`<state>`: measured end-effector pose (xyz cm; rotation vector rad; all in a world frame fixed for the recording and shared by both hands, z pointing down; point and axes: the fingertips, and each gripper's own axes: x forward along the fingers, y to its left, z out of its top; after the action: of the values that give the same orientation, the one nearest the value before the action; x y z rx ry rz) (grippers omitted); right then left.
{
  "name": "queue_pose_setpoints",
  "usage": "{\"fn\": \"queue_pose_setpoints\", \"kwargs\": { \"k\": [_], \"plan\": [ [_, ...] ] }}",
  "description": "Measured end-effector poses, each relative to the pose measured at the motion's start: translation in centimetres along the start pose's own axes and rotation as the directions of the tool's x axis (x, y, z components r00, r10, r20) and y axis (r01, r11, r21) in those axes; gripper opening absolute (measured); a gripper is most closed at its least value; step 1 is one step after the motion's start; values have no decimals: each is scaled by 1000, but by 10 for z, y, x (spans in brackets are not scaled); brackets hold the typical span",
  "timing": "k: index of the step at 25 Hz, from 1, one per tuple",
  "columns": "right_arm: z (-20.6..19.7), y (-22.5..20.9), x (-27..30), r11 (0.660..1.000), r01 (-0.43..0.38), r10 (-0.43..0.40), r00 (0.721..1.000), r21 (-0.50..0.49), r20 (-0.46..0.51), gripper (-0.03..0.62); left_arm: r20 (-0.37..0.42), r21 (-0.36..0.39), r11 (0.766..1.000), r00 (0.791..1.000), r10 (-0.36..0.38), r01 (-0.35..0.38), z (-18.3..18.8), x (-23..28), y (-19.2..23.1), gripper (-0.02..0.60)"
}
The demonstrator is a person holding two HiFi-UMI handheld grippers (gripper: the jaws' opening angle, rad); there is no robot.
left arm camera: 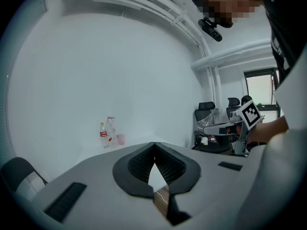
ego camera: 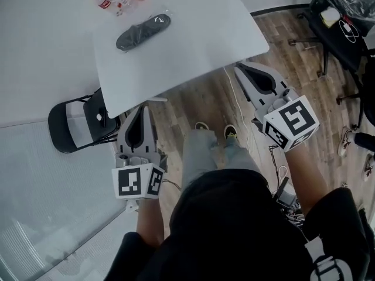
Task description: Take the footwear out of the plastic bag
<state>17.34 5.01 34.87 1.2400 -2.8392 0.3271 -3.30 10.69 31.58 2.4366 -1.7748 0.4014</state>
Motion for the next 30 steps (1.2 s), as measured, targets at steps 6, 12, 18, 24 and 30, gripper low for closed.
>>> {"fn": "queue_pose_setpoints", "kwargs": {
  "k": [6, 12, 18, 24, 30],
  "plan": [
    [11, 8, -19, 1000, 19, -19, 999, 5, 46, 18, 27, 6, 1000, 1000, -5, 5, 13, -13, -7, 23],
    [21, 17, -24, 1000, 24, -23, 997, -17, 69, 18, 56, 3, 1000, 998, -31, 31, 18, -11, -9, 23],
    [27, 21, -11, 999, 24, -22, 998, -43, 57, 18, 75, -24, 999, 996, -43, 45, 17, -5, 2, 23],
    [29, 26, 17, 999, 12, -10, 999, -48, 42, 18, 62, -62, 997, 997, -49, 53, 13, 6, 24, 23],
    [26, 22, 45, 999, 11, -10, 1000, -50, 21, 18, 42, -81, 995, 997, -62, 65, 6, 29, 47, 23]
  ]
}}
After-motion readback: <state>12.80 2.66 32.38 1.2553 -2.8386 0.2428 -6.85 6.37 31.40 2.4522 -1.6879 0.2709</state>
